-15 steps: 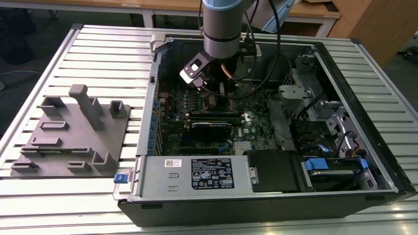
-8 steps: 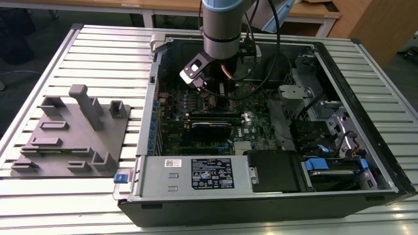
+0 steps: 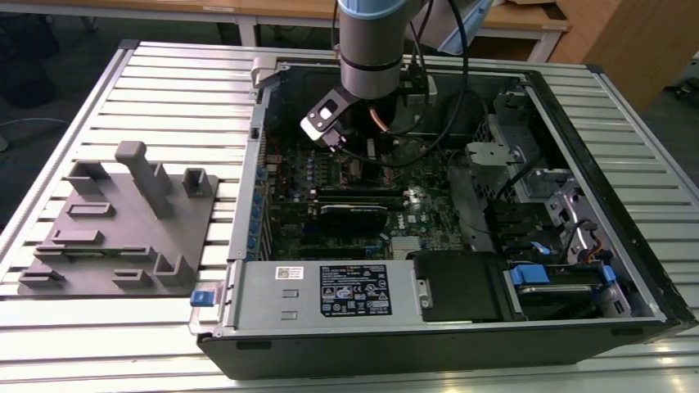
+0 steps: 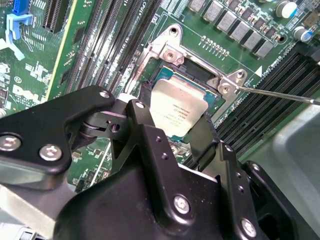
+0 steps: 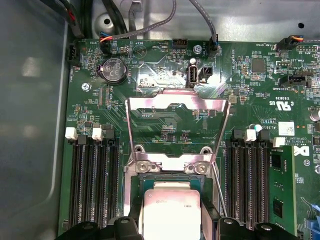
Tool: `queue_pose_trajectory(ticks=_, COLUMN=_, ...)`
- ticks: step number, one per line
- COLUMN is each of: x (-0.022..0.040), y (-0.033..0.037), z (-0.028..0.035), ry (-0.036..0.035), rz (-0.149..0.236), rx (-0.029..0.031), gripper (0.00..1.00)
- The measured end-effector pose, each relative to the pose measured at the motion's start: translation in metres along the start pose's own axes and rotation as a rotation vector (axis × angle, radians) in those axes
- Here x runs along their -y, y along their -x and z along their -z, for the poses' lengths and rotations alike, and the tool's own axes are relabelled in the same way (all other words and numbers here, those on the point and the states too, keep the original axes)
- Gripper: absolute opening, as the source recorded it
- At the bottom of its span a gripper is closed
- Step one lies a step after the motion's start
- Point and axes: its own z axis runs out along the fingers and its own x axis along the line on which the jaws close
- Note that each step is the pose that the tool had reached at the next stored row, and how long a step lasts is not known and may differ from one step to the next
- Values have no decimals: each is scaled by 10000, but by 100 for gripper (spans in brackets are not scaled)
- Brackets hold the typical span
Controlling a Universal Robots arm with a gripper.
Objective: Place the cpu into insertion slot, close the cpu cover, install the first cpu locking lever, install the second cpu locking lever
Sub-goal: 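Place the cpu into insertion slot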
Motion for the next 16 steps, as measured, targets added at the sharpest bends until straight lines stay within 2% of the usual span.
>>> queue_pose_trajectory(ticks=8, x=-2, y=-1, z=27, ry=0, rz=0, rx=-6, gripper=54)
queue_pose_trajectory(ticks=16, x=-6, y=-1, z=27, ry=0, rz=-12, rx=-3, gripper=54)
